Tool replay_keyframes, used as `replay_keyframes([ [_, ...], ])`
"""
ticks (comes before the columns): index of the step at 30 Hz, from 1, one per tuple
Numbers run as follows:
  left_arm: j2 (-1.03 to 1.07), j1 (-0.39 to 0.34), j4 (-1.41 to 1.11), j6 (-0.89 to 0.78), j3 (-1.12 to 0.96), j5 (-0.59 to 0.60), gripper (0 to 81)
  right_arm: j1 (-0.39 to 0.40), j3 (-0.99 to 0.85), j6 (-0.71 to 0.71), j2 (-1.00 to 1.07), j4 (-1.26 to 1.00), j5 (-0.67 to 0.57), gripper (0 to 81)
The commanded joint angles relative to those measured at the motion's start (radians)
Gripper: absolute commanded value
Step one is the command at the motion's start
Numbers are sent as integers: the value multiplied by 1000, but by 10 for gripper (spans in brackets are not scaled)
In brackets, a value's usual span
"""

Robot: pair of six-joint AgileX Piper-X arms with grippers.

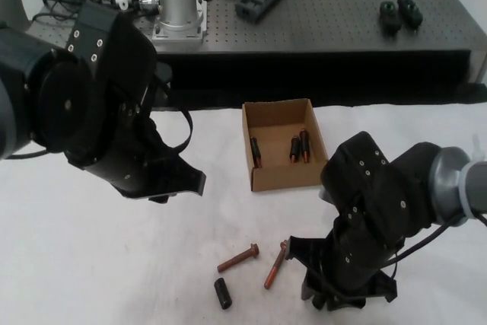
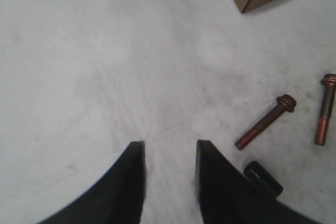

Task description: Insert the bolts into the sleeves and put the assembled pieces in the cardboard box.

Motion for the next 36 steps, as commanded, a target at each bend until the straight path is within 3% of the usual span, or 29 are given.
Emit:
replay_keyframes([
  [1, -11, 0, 6, -7, 0, 3, 242, -1, 0, -16, 30, -29, 37, 269],
  [5, -11, 0, 7, -5, 0, 3, 242, -1, 0, -59, 42, -35, 37, 143],
  [8, -11, 0, 4, 34, 0, 74, 242, -3, 0, -83, 39, -47, 37, 14],
  [14, 42, 0, -77, 132, 0, 325, 243, -26, 0, -171, -25, -72, 43, 44],
  [16, 83, -3, -106, 173, -3, 358, 243, -39, 2, -216, -68, -35, 49, 44],
  [23, 322, -65, -2, 413, -158, 351, 296, -99, 2, -375, -241, 128, 69, 44],
  [27, 449, -124, 74, 537, -277, 266, 296, -118, 2, -391, -304, 151, 59, 44],
  [36, 560, -167, 125, 584, -375, 201, 296, -121, 2, -435, -372, 191, 58, 44],
])
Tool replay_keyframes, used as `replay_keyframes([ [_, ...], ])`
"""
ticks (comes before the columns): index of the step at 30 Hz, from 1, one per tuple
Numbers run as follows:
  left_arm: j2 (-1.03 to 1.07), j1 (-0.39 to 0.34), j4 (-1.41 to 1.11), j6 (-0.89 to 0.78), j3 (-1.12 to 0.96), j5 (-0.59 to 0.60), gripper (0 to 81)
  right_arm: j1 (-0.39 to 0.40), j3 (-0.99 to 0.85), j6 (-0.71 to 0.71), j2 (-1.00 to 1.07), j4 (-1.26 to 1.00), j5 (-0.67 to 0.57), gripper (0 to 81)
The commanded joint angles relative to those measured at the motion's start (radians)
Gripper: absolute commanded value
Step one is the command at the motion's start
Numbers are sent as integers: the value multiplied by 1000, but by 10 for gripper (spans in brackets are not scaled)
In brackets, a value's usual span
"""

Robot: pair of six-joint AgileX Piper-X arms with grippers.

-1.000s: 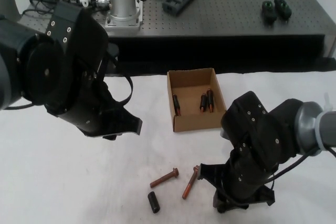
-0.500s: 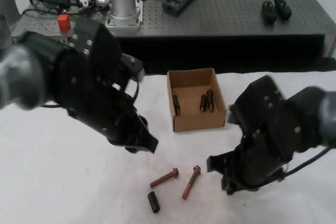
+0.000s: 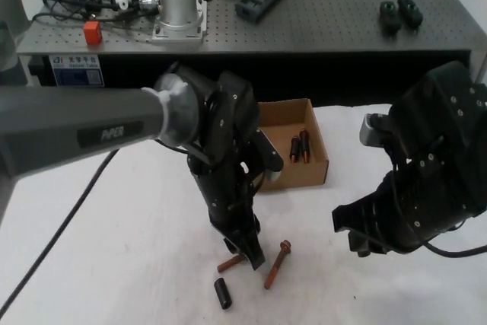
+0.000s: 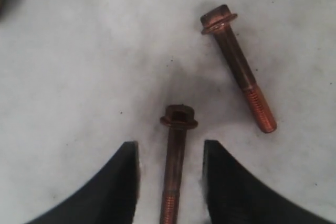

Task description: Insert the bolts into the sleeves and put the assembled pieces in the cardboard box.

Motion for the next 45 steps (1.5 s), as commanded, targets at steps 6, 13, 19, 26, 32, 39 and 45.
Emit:
replay_keyframes([
  [6, 50, -20, -4, 24, -34, -20, 296, -6, -3, -28, -20, 14, -7, 44],
  [13, 96, -21, -9, 24, -46, -20, 293, -6, -3, -30, -20, 14, -7, 44],
  [19, 104, -23, -9, 24, -45, -20, 148, -6, -3, -30, -20, 14, -7, 44],
  [26, 77, -23, -2, -96, -85, -21, 1, -6, -3, -39, -61, -5, -7, 44],
  [32, -162, 33, -204, -398, -10, 199, 7, -6, -3, -161, -157, -16, -67, 44],
  [39, -459, 80, -952, -855, 357, 401, 7, 72, 127, -147, -214, -271, -393, 44],
  [45, -488, 78, -1208, -1066, 475, 513, 7, 157, 219, 21, -203, -684, -449, 44],
])
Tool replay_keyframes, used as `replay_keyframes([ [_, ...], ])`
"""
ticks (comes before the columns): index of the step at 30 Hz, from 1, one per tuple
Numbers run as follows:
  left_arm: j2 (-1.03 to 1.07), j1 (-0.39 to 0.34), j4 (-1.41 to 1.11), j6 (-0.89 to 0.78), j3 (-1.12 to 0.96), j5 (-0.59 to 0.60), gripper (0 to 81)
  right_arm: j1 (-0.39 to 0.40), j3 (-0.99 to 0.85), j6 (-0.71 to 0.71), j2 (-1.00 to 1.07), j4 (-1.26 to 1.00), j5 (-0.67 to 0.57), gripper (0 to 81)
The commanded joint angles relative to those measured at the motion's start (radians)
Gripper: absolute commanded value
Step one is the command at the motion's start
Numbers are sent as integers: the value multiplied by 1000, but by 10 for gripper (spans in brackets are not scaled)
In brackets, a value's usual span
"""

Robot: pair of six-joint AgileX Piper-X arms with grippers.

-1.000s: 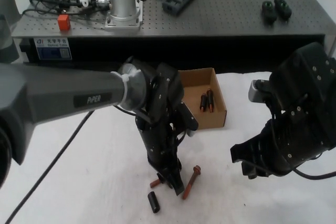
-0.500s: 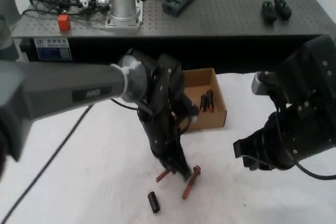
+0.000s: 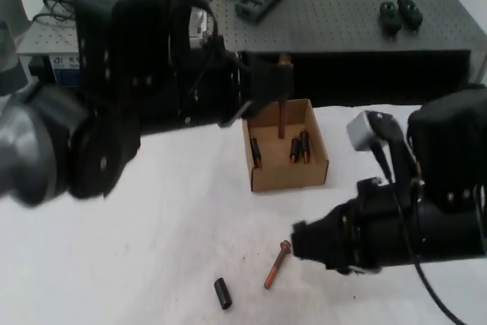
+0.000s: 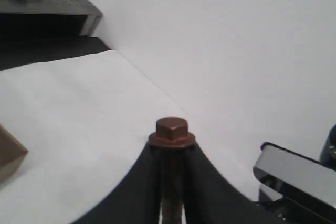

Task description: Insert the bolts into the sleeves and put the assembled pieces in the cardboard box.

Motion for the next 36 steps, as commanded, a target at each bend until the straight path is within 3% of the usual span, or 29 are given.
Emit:
replay_keyframes([
  [1, -7, -1, -103, -148, 31, 76, 7, 9, 1, 53, 7, -160, -18, 44],
  [9, -7, -1, -103, -148, 31, 83, 7, -2, -1, 83, 12, -313, 47, 44],
  [19, -7, -1, -103, -148, 31, 79, 7, -5, -1, 104, 12, -206, 26, 44],
  [36, -7, -1, -103, -148, 31, 118, 7, -5, -1, 97, 12, -360, 196, 44],
])
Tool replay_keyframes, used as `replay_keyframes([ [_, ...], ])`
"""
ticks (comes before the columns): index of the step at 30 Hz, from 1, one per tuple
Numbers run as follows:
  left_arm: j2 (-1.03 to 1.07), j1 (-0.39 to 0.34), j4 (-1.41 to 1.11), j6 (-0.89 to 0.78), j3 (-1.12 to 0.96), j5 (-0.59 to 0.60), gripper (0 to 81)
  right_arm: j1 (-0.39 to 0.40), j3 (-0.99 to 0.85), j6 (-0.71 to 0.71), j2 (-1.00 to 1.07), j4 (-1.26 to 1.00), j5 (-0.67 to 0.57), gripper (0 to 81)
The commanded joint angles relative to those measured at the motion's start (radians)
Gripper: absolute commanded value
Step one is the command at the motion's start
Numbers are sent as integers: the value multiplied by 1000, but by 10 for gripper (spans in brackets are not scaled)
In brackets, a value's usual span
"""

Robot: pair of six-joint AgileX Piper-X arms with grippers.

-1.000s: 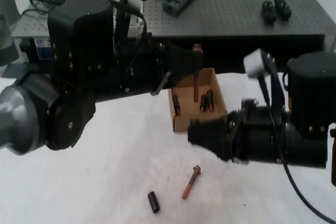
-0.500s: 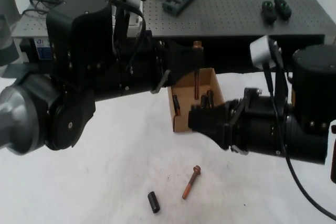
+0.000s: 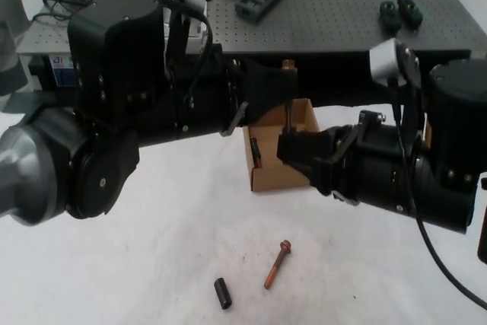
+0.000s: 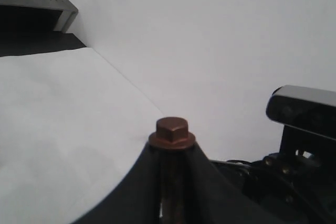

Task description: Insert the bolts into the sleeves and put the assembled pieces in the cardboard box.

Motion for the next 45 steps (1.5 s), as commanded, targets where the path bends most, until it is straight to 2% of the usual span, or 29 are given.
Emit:
replay_keyframes([
  [1, -7, -1, -13, -16, -4, 31, 7, -7, -7, -2, 4, -33, 44, 44],
  [7, -7, -1, 20, -13, -4, 47, 8, -7, -7, -19, 4, -51, 61, 44],
  [8, -7, -1, 31, -7, -4, 53, 38, -7, -7, -31, 4, -57, 61, 44],
  [10, -7, -1, 54, 1, -4, 53, 148, -7, -7, -55, 4, -69, 61, 44],
  [13, -7, -1, 70, 18, -4, 51, 438, -30, -7, -92, 4, -78, 101, 44],
  [14, -7, -1, 69, 15, -4, 41, 518, -49, -7, -100, 8, -78, 143, 44],
  [15, -7, -1, 77, 5, -4, 27, 559, -68, -13, -123, 19, -78, 166, 44],
  [19, -7, 9, 183, 23, -4, -12, 526, -162, -105, -197, 156, -54, 188, 44],
  [22, -7, 12, 305, 82, -4, -82, 496, -187, -249, -248, 322, 41, 209, 44],
  [27, -7, 12, 528, 170, -4, -288, 494, -187, -563, -304, 636, 285, 328, 44],
  [30, -7, 12, 643, 220, -4, -334, 494, -187, -753, -304, 811, 429, 335, 44],
  [36, -7, 12, 788, 280, -4, -446, 494, -187, -991, -287, 1022, 618, 364, 41],
  [38, -7, 12, 809, 290, -4, -457, 494, -187, -1041, -287, 1055, 684, 365, 2],
  [40, -7, 12, 828, 292, -4, -473, 494, -190, -1065, -287, 1063, 711, 365, 118],
  [43, -7, 12, 856, 297, -4, -483, 494, -189, -1090, -287, 1039, 735, 365, 335],
  [44, -7, 12, 865, 296, -4, -495, 494, -189, -1095, -287, 1017, 750, 365, 386],
  [45, -7, 12, 874, 296, -4, -510, 494, -189, -1095, -279, 986, 768, 365, 400],
])
